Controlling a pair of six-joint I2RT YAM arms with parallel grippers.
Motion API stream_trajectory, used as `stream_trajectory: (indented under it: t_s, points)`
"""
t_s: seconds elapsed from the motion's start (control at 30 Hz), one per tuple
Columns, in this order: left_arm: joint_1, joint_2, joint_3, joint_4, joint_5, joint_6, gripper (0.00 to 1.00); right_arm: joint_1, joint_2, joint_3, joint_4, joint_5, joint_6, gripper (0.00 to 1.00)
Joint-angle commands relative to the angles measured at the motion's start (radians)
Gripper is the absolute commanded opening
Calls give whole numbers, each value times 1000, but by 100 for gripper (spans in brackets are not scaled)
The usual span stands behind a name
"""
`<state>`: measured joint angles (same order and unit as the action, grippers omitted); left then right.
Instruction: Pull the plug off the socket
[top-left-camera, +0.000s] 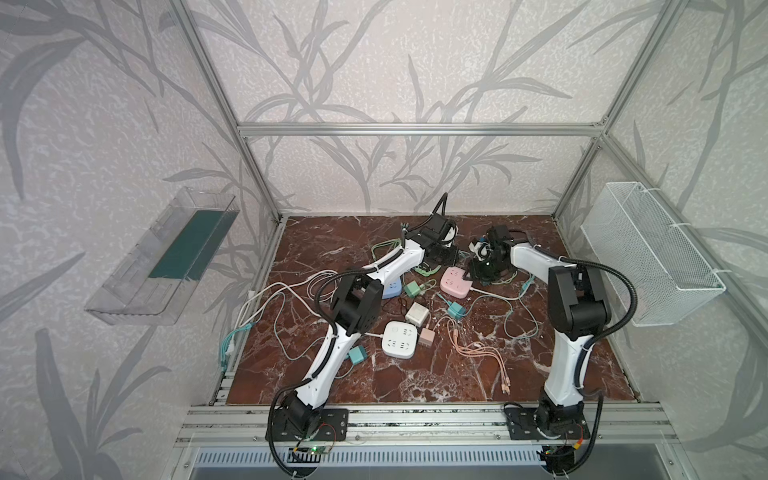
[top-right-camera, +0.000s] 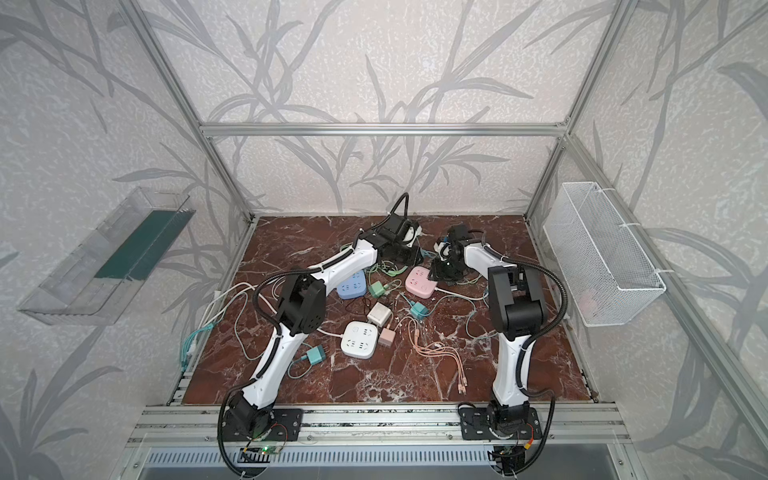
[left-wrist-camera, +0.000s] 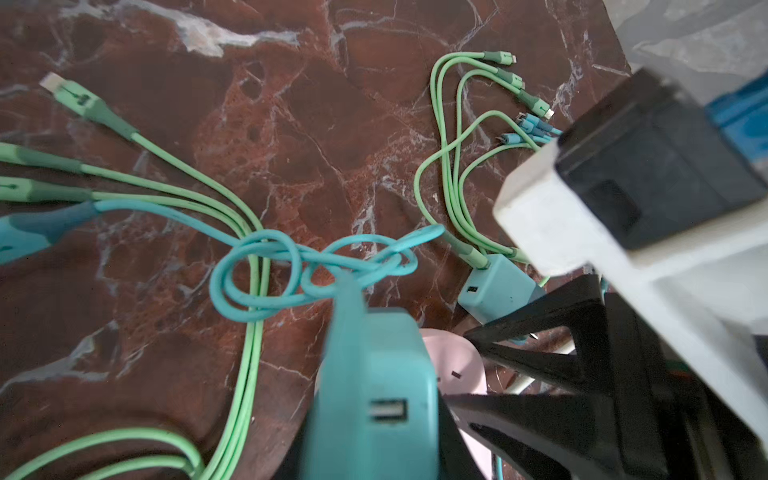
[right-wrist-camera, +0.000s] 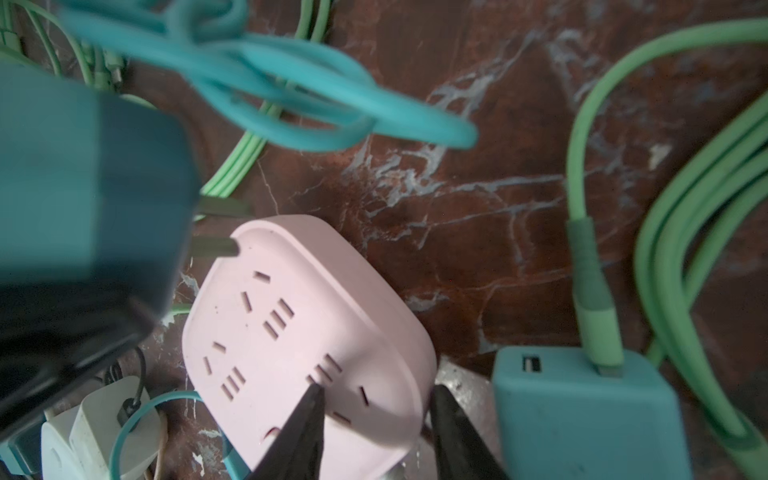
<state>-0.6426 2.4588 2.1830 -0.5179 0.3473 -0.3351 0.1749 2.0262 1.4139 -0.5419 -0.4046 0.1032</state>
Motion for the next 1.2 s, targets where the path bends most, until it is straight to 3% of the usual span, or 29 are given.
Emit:
stream_trajectory:
  t_s: [0.0, 0.2, 0.53, 0.97, 1.17]
  points:
    - [13, 30, 47, 55, 83, -40, 9, 15, -22, -36, -12, -32, -11, 45]
    - [41, 75, 47, 106, 156, -121, 9, 15, -77, -53, 2, -50, -2, 50]
    - [61, 115, 55, 86, 189, -158, 14, 0, -153, -66, -3, -77, -3, 52]
    - [64, 94, 44, -5, 161, -139, 48, -36, -295, -187, 74, -49, -18, 59]
    - [64, 43, 24, -33, 94, -124, 58, -63, -429, -293, 157, 6, -49, 62]
